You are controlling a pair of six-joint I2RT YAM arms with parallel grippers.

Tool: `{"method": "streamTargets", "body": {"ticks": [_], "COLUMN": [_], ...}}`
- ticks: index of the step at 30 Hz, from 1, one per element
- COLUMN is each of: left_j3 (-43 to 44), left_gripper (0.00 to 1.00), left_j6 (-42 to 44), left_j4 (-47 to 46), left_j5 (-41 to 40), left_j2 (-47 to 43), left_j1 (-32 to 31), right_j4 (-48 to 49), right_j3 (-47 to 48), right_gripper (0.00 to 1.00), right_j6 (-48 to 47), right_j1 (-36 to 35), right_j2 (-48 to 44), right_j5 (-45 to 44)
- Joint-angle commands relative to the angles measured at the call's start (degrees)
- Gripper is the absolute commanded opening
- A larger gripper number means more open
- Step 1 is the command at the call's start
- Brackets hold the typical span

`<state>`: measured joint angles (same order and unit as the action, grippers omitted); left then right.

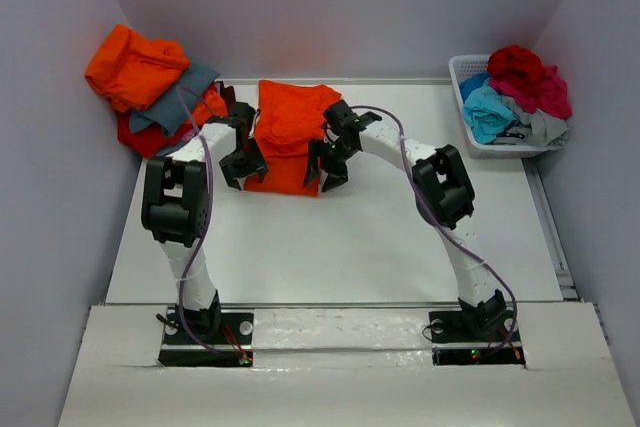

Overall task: Fold and stack the t-shirts
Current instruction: Fold the tshirt

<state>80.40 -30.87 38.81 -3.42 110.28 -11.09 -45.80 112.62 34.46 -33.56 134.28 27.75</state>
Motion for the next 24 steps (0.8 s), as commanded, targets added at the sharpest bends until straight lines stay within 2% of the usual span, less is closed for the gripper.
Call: {"method": "streamTargets", "body": {"ticks": [1, 6, 13, 17, 24], "left_j3": [3.0, 3.9, 3.5, 2.5, 2.3], "left_gripper": [0.7, 0.71, 0.71, 0.71, 0.71], "left_j6": [1.1, 1.6, 3.1, 3.9, 4.9], "left_j4": [0.0, -0.2, -1.6, -3.4, -5.6], "left_j5": [-0.5, -0.8, 3.2, 9.6, 14.4], "left_j2": [-2.3, -0.5, 3.0, 5.0, 7.1], "left_j1": [1.8, 3.5, 4.6, 5.7, 6.3], "right_j4": [3.0, 3.2, 3.0, 3.1, 5.4], "right_j3": [0.8, 0.0, -0.4, -0.5, -3.0], "right_gripper": [0.66, 0.66, 0.66, 0.66, 0.66], "right_j6": [1.6, 1.6, 1.7, 1.9, 3.6], "right_j1": [-0.4, -0.4, -0.4, -0.4, -0.4], "right_j2": [-1.0, -1.4, -1.4, -1.2, -0.9], "right_j5": [2.6, 2.4, 2.3, 2.7, 4.5]}}
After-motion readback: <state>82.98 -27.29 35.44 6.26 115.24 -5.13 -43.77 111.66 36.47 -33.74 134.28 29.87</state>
